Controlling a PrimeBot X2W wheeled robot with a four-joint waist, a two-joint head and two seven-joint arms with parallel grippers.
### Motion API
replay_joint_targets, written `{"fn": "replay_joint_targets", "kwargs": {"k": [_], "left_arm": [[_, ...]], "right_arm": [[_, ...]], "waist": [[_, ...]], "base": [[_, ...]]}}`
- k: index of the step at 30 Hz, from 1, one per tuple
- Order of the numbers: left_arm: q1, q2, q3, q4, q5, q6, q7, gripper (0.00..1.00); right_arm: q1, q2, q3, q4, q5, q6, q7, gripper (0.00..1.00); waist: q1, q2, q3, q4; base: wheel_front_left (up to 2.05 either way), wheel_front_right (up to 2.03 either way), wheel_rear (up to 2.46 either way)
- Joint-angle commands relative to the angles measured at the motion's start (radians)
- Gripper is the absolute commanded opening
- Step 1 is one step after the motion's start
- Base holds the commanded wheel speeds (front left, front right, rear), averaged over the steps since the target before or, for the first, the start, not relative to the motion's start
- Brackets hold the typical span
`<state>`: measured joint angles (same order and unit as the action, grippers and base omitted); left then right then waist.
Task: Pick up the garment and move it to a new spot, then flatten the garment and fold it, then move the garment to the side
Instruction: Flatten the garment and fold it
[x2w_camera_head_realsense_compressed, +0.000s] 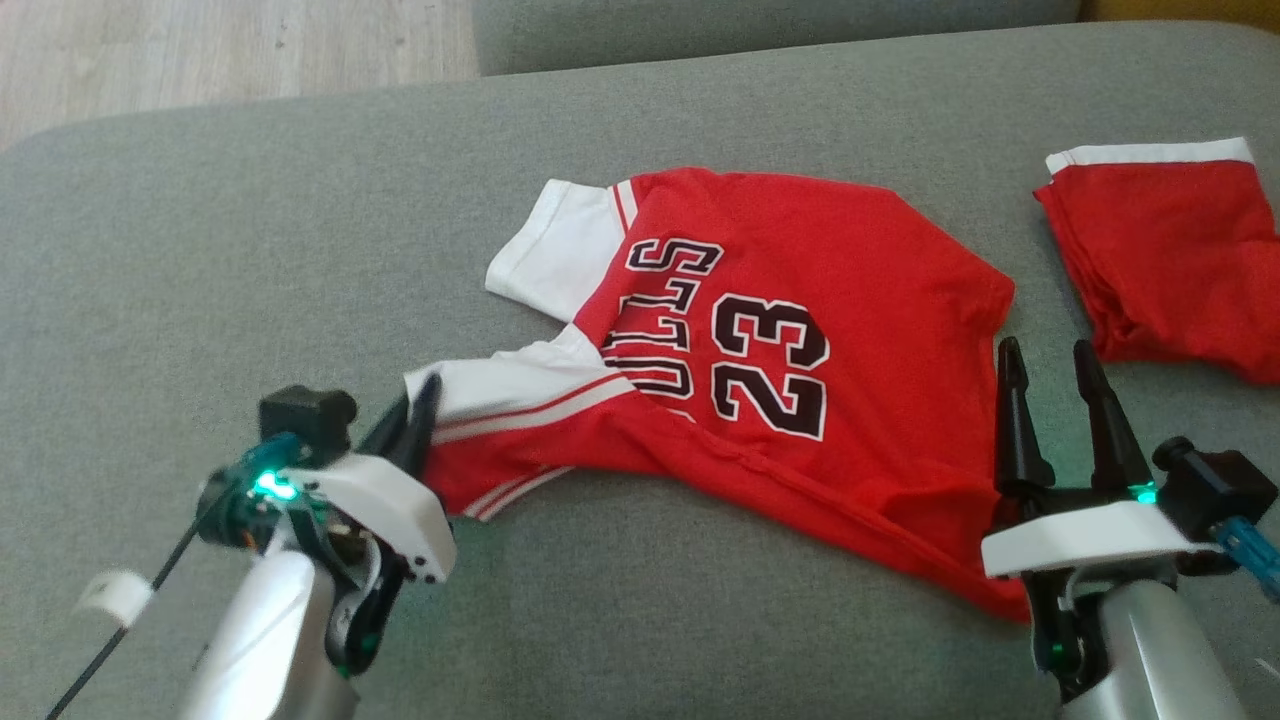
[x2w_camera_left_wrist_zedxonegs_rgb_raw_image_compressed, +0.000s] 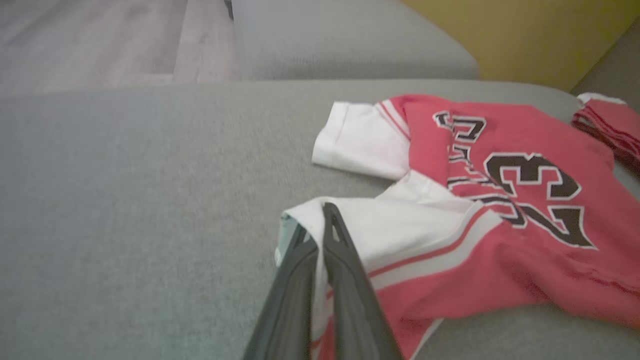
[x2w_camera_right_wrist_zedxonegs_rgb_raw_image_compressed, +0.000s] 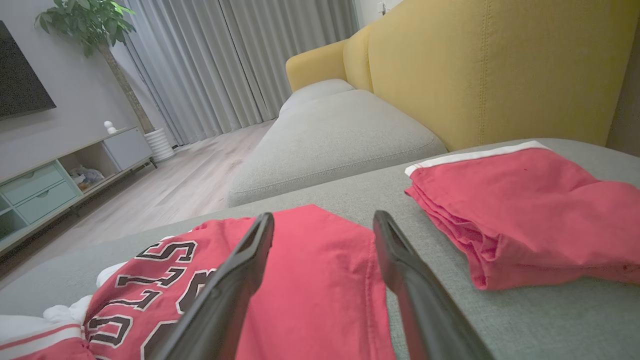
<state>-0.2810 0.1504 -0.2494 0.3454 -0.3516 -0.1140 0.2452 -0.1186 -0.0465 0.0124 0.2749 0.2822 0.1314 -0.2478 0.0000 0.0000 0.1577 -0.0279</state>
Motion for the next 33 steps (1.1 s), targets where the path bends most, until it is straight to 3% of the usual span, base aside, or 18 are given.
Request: {"fn": "replay_joint_targets", "kwargs": {"k": [1, 10, 16, 18, 22, 23, 27, 30, 31, 32, 33], "left_arm": [[-0.051, 0.033, 0.041, -0.055, 0.016, 0.007, -0.050, 0.00], [-0.207, 0.082, 0.025, -0.122, 0.125, 0.001, -0.373, 0.00], [-0.267, 0.181, -0.100, -0.182, 0.207, -0.014, -0.475, 0.00], [-0.258, 0.249, -0.192, -0.224, 0.239, -0.016, -0.491, 0.00], [-0.233, 0.448, -0.457, -0.316, 0.301, -0.016, -0.504, 0.00], [-0.233, 0.448, -0.457, -0.316, 0.301, -0.016, -0.504, 0.00], [-0.271, 0.646, -0.776, -0.390, 0.394, -0.016, -0.506, 0.00], [-0.310, 0.732, -0.964, -0.355, 0.407, -0.016, -0.507, 0.00], [-0.318, 0.749, -0.988, -0.316, 0.396, -0.016, -0.507, 0.17], [-0.324, 0.757, -1.002, -0.275, 0.384, -0.017, -0.503, 1.00], [-0.327, 0.752, -1.007, -0.240, 0.357, -0.017, -0.499, 1.00]], "right_arm": [[-0.046, -0.004, 0.023, -0.026, 0.006, -0.001, -0.010, 1.00], [-0.053, -0.004, 0.028, -0.013, 0.007, -0.001, -0.012, 1.00], [-0.046, -0.004, 0.029, -0.012, 0.010, -0.001, -0.013, 1.00], [-0.046, -0.004, 0.029, -0.014, 0.012, -0.001, -0.013, 1.00], [-0.042, -0.004, 0.022, -0.012, 0.011, -0.001, -0.013, 1.00], [-0.042, -0.004, 0.022, -0.012, 0.011, -0.001, -0.013, 1.00], [-0.042, -0.004, 0.020, -0.002, 0.016, -0.001, -0.014, 1.00], [-0.048, -0.004, 0.027, 0.011, 0.017, -0.001, -0.014, 1.00], [-0.050, -0.004, 0.029, 0.015, 0.019, -0.001, -0.014, 1.00], [-0.051, -0.004, 0.030, 0.018, 0.020, -0.001, -0.014, 1.00], [-0.052, -0.004, 0.031, 0.020, 0.021, -0.001, -0.014, 1.00]], "waist": [[0.0000, 0.0000, -0.002, 0.001], [0.0000, 0.0000, -0.033, 0.008], [0.0000, 0.0000, -0.038, 0.025], [0.0000, 0.0000, -0.033, 0.033], [0.0000, 0.0000, -0.026, 0.052], [0.0000, 0.0000, -0.026, 0.052], [0.0000, 0.0000, -0.026, 0.071], [0.0000, 0.0000, -0.031, 0.077], [0.0000, 0.0000, -0.033, 0.078], [0.0000, 0.0000, -0.035, 0.079], [0.0000, 0.0000, -0.037, 0.079]], "base": [[0.00, 0.00, 0.00], [0.00, 0.00, 0.00], [0.00, 0.00, 0.00], [0.00, 0.00, 0.00], [0.00, 0.00, 0.00], [0.00, 0.00, 0.00], [0.00, 0.00, 0.00], [0.00, 0.00, 0.00], [0.00, 0.00, 0.00], [0.00, 0.00, 0.00], [0.00, 0.00, 0.00]]}}
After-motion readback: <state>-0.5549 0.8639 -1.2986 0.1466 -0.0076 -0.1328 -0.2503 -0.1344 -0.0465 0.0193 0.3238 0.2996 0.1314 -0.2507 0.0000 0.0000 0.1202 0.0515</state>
